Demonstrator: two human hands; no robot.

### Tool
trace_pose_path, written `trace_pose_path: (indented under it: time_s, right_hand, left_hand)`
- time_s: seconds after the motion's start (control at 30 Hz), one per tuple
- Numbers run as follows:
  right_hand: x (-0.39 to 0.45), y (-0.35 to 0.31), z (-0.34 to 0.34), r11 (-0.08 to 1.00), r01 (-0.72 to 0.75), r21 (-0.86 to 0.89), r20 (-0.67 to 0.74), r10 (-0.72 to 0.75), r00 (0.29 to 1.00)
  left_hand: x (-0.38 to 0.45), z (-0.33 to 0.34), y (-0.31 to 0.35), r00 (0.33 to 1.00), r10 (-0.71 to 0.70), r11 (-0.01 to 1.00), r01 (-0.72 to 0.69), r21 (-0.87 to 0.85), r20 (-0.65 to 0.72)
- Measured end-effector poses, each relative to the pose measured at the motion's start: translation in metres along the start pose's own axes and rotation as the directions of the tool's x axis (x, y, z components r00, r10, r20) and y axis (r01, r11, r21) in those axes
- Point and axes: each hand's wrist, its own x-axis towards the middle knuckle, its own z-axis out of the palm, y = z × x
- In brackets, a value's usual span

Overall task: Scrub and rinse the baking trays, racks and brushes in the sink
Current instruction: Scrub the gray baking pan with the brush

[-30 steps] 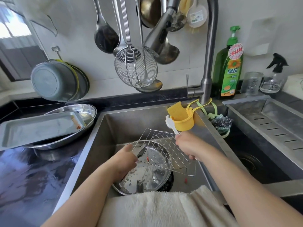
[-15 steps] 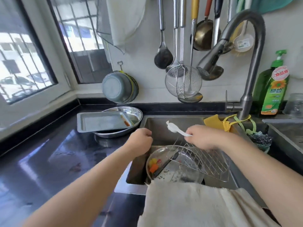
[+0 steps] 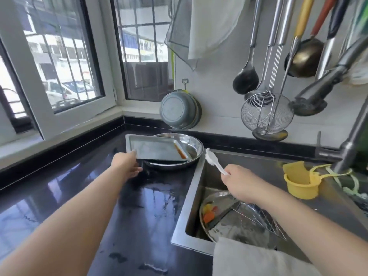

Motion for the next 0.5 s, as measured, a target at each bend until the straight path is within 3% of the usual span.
trace_pose_path:
  time_s: [0.1,0.23,0.5]
  right_hand:
    - [0.0,0.017,-0.006,0.998,-0.052,0.023,0.0,0.052,0.999]
    - [-0.004,0.031,-0.016,0.994,-0.083,0.073,-0.013,0.084,0.996]
    - [-0.018,0.061,-0.032,0.948,-0.084,0.306,-0.068,0.11,0.992]
  left_hand:
    - [0.014,0.009,0.009,1.0,0.022,0.999,-0.021,0.045,-0.02]
    - [0.015,0.013,0.018,0.999,0.013,0.998,-0.015,-0.054,-0.042]
    - [-0.067,-0.02,0.009,1.0,-0.002,0.981,0.007,-0.192,0.028]
